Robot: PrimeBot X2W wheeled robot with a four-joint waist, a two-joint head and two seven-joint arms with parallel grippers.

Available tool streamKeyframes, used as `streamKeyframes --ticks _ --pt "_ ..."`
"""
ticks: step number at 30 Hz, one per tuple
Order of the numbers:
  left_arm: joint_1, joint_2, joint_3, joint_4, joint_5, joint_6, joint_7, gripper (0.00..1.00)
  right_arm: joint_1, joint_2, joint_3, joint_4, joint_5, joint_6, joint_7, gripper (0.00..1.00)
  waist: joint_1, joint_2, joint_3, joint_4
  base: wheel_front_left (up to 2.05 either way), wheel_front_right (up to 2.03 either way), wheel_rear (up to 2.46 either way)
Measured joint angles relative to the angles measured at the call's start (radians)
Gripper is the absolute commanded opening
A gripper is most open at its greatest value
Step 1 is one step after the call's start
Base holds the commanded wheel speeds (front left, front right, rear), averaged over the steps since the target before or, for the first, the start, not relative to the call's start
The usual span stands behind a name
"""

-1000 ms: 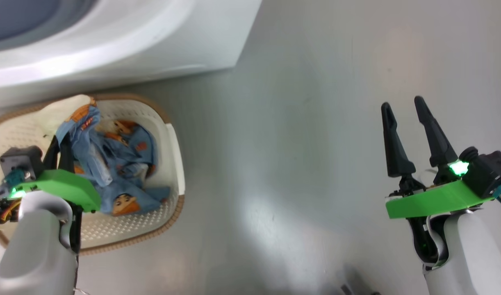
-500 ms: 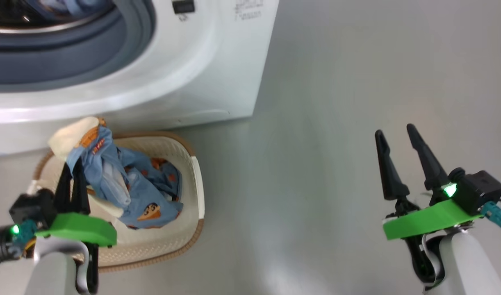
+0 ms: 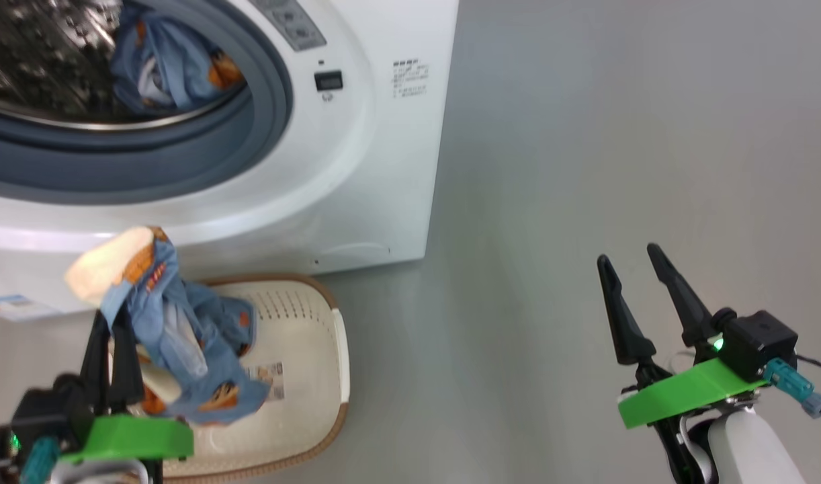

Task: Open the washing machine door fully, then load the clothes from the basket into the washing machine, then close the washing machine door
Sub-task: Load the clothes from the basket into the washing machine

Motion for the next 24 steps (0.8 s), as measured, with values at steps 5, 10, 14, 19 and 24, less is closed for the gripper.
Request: streamKeyframes --ticks 5,10,14,19,24 --pt "0.086 -0.016 0.013 -0.083 0.025 0.000 0.000 0.00 0.022 0.002 0.000 0.009 -0.003 0.000 0.000 1.00 0.0000 0.0000 -0.058 -0.003 0.00 0.00 0.00" --pt "0.158 -0.022 0.030 -0.129 0.033 0.000 0.000 0.00 0.041 0.004 -0.004 0.014 -0.010 0.000 0.000 1.00 0.0000 0.0000 -0.114 -0.004 0.00 0.00 0.00" --pt "0.212 -0.024 0.043 -0.160 0.056 0.000 0.000 0.00 0.061 0.007 -0.009 0.020 -0.017 0.000 0.000 1.00 0.0000 0.0000 -0.156 -0.002 0.00 0.00 0.00" --pt "0.273 -0.030 0.058 -0.183 0.058 0.005 0.000 0.00 0.079 0.011 -0.012 0.025 -0.018 0.000 0.000 1.00 0.0000 0.0000 -0.205 0.000 0.00 0.00 0.00" --pt "0.325 -0.033 0.069 -0.202 0.058 0.007 0.000 0.00 0.094 0.016 -0.014 0.026 -0.027 0.000 0.000 1.00 0.0000 0.0000 -0.247 0.000 0.00 0.00 0.00"
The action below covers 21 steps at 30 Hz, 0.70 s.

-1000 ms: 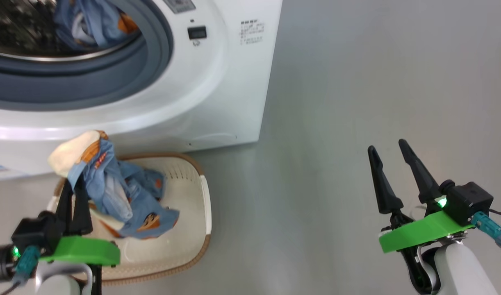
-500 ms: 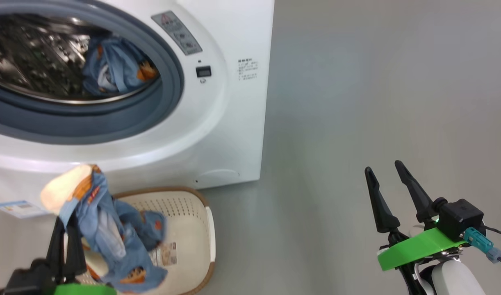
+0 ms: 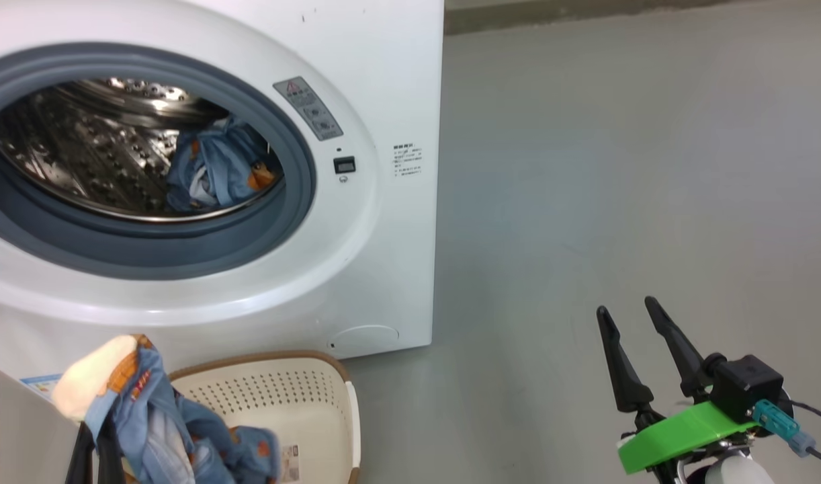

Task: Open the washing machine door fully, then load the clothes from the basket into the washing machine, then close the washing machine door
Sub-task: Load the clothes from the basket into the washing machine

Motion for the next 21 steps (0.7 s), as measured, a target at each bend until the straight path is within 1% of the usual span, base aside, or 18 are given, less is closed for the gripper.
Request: streamKeyframes --ticks 7,11,17,21 --pt "0.037 -0.003 0.003 -0.019 -0.001 0.001 0.000 0.00 0.022 0.003 -0.009 0.003 0.000 0.000 0.000 1.00 0.0000 0.0000 -0.032 0.001 0.00 0.00 0.00" --pt "0.061 -0.005 0.001 -0.019 -0.009 0.010 0.000 0.00 0.027 0.004 -0.012 0.002 -0.001 0.000 0.000 1.00 0.0000 0.0000 -0.040 0.004 0.00 0.00 0.00" --pt "0.058 -0.005 -0.017 -0.015 -0.019 0.010 0.000 0.00 0.041 0.010 -0.015 -0.001 -0.002 0.000 0.000 1.00 0.0000 0.0000 -0.038 0.008 0.00 0.00 0.00" --pt "0.024 -0.005 -0.023 -0.004 -0.019 0.010 0.000 0.00 0.041 0.016 -0.013 -0.004 -0.002 0.000 0.000 1.00 0.0000 0.0000 -0.022 0.006 0.00 0.00 0.00"
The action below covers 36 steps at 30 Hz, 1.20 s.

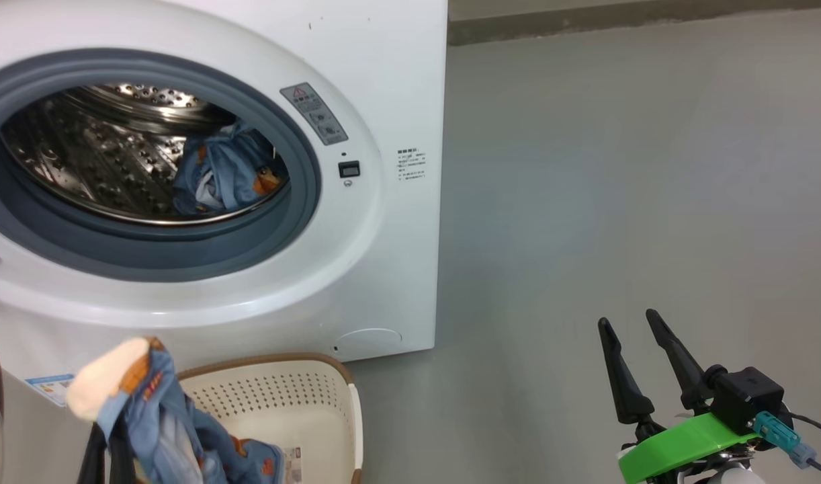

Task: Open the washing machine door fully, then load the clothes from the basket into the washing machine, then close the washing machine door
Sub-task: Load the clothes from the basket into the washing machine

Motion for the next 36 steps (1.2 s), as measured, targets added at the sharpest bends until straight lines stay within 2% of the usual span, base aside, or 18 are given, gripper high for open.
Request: streamKeyframes --ticks 10,15,31,36 --pt "-0.208 -0.007 0.006 0.044 0.000 -0.006 0.000 0.00 -0.004 -0.004 -0.008 -0.019 0.003 0.000 0.000 1.00 0.0000 0.0000 0.088 -0.013 0.00 0.00 0.00" --pt "-0.328 -0.005 0.020 0.077 0.020 -0.038 0.000 0.00 -0.039 -0.010 -0.006 -0.032 0.009 0.000 0.000 1.00 0.0000 0.0000 0.150 -0.022 0.00 0.00 0.00" --pt "-0.704 0.042 0.069 0.219 0.038 -0.072 -0.002 0.00 -0.126 -0.025 0.003 -0.056 0.029 0.000 0.000 1.00 0.0000 0.0000 0.346 -0.056 0.00 0.00 0.00" --pt "-0.841 0.073 0.078 0.309 0.037 -0.082 -0.007 0.00 -0.153 -0.026 0.011 -0.070 0.030 0.000 0.000 1.00 0.0000 0.0000 0.416 -0.062 0.00 0.00 0.00"
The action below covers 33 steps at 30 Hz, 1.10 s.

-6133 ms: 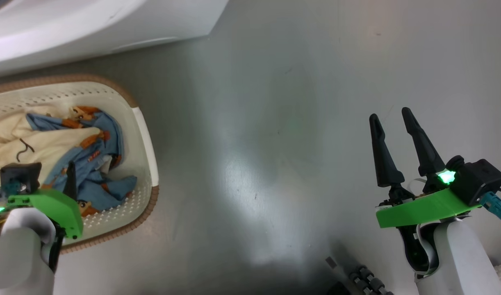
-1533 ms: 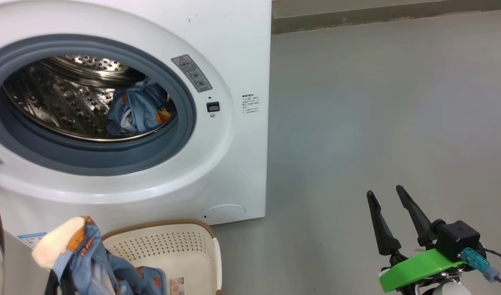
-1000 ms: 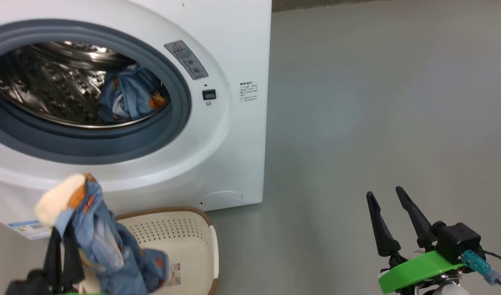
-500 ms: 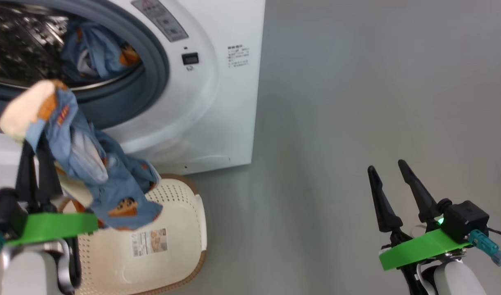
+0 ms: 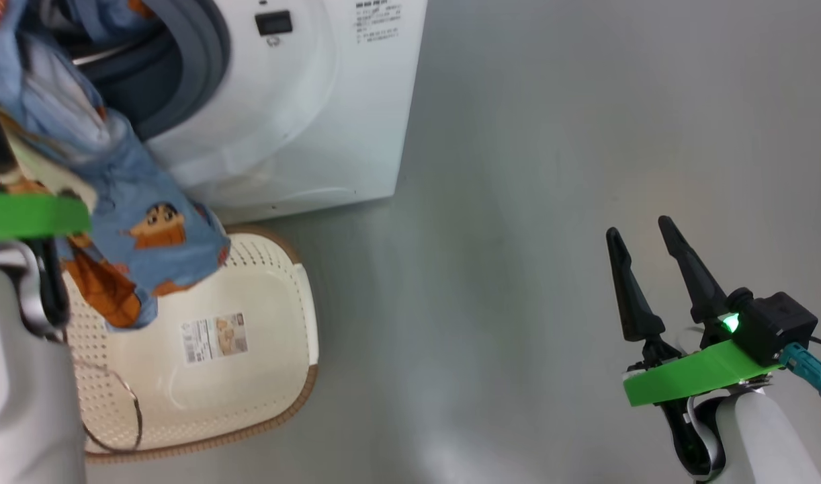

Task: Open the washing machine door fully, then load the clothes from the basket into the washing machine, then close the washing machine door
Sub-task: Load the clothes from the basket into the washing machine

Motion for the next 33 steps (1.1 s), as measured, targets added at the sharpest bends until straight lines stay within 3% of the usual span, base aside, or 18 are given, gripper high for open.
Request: streamKeyframes --ticks 7,17,25,33 --pt "-0.190 0.022 0.001 0.163 -0.016 -0.019 0.002 0.00 -0.019 -0.006 0.002 -0.012 0.009 0.000 0.000 1.00 0.0000 0.0000 0.098 -0.004 0.00 0.00 0.00" --pt "-0.468 0.119 -0.038 0.354 -0.040 -0.070 0.141 0.00 -0.076 -0.006 0.012 -0.022 0.042 0.000 0.000 1.00 0.0000 0.0000 0.226 -0.014 0.00 0.00 0.00" --pt "-0.600 0.147 -0.065 0.421 -0.085 -0.087 0.220 0.00 -0.105 0.002 0.024 -0.028 0.053 0.000 0.000 1.00 0.0000 0.0000 0.314 -0.031 0.00 0.00 0.00" --pt "-0.713 0.209 -0.110 0.421 -0.134 -0.088 0.292 0.00 -0.132 0.016 0.042 -0.030 0.062 0.000 0.000 1.00 0.0000 0.0000 0.402 -0.049 0.00 0.00 0.00"
